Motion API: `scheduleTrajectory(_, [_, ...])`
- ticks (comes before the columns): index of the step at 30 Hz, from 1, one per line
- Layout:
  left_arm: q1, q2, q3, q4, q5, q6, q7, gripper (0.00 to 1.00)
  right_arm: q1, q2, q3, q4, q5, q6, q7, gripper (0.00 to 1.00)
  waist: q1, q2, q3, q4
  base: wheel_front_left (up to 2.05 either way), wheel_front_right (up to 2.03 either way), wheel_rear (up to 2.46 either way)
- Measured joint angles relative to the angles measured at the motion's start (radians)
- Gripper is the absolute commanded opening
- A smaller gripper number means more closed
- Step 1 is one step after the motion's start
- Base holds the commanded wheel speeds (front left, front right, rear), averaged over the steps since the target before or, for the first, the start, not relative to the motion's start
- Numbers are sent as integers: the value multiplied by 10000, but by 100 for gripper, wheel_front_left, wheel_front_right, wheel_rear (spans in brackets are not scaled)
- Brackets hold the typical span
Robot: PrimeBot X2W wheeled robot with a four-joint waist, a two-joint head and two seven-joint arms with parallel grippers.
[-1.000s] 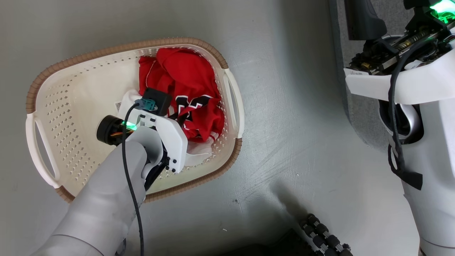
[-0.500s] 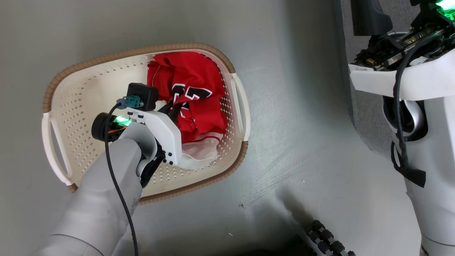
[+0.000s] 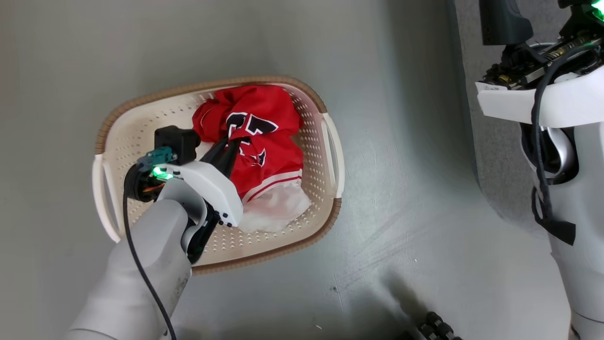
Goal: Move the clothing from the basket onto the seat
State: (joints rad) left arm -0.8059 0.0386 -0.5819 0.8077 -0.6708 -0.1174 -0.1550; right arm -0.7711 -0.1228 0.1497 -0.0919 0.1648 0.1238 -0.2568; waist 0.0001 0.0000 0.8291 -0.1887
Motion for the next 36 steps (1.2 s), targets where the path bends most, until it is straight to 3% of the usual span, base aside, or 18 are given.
scheduleTrajectory(11, [914, -17, 182, -598, -328, -12, -828, 0, 144, -372, -15, 322, -59, 0, 0, 100, 0, 0, -881, 492, 0, 0, 0])
scheduleTrajectory(36, [2472, 127, 1352, -2976, -382, -82, -930, 0, 1716, -729, -184, 1089, -96, 0, 0, 100, 0, 0, -3270, 1662, 0, 0, 0])
